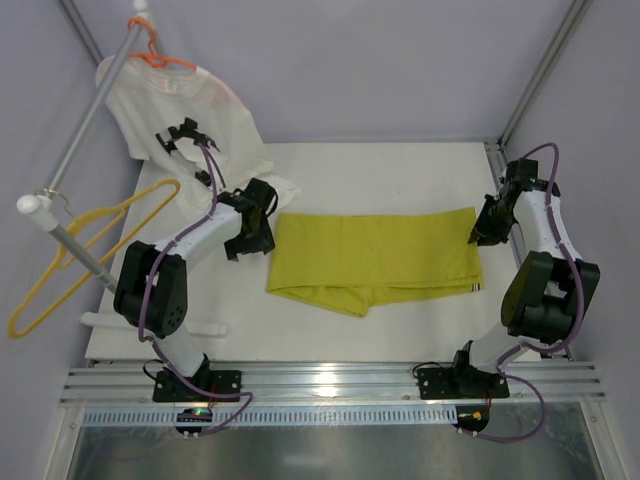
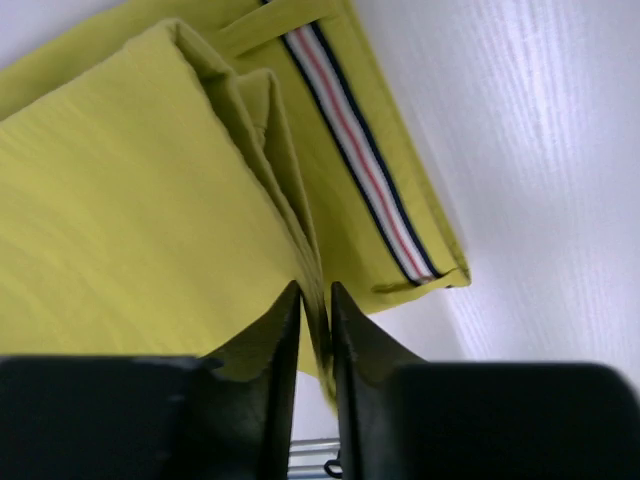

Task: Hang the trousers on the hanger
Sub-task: Fold the trousers, then grab a hanger with the left arm

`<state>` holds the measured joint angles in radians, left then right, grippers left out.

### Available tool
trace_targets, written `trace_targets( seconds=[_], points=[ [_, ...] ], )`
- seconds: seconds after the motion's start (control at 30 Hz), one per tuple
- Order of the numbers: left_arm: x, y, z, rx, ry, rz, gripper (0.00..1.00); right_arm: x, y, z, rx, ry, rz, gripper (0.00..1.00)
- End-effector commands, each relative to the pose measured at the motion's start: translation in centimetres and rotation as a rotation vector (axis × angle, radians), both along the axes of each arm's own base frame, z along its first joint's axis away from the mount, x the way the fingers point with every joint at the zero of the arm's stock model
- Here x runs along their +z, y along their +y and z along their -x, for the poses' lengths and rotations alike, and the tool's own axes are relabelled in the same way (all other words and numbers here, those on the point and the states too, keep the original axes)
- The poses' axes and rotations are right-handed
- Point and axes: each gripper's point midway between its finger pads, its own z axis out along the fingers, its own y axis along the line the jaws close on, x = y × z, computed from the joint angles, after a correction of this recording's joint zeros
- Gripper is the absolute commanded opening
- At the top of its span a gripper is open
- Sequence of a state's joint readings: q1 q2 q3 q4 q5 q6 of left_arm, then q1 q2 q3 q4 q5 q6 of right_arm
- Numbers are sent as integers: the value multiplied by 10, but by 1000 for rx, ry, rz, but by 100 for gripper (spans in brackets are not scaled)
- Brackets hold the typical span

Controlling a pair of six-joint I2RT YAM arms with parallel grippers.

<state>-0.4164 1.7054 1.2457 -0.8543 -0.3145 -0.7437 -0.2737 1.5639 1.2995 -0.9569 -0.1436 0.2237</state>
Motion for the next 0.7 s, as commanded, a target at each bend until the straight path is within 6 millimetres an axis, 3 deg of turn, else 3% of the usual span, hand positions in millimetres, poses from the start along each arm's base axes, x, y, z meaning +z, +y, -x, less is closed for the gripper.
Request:
trace_targets(
  seconds=[0.0, 0.03, 0.1, 0.2, 0.33, 0.37, 0.47, 0.53, 0.67],
  points=[
    [6, -7, -10, -29, -23, 32, 71, -11, -31, -16, -49, 6, 119, 25],
    [5, -9, -9, -39, -20, 39, 70, -21, -34, -17, -53, 41, 126, 31],
    [1, -13, -8, -60, -19, 58, 70, -21, -43, -15, -84, 71, 169, 34],
    [2, -25, -5, -101, -29, 107, 68, -10, -44, -12, -139, 30, 181, 37],
    [13, -61, -7, -213, -72, 233, 68, 4, 7, -23, -58, -107, 53, 38],
    [14, -78, -2, -255, -66, 275, 68, 0, 17, -24, -44, -127, 31, 38],
    [6, -101, 3, -312, -69, 303, 68, -24, 45, -21, -1, -122, -60, 39],
    [-9, -98, 11, -293, -39, 267, 68, -40, 43, -15, -12, -99, -52, 38],
    [-41, -72, 29, -227, 51, 150, 68, -74, 42, -1, -25, -26, -45, 38]
  ],
)
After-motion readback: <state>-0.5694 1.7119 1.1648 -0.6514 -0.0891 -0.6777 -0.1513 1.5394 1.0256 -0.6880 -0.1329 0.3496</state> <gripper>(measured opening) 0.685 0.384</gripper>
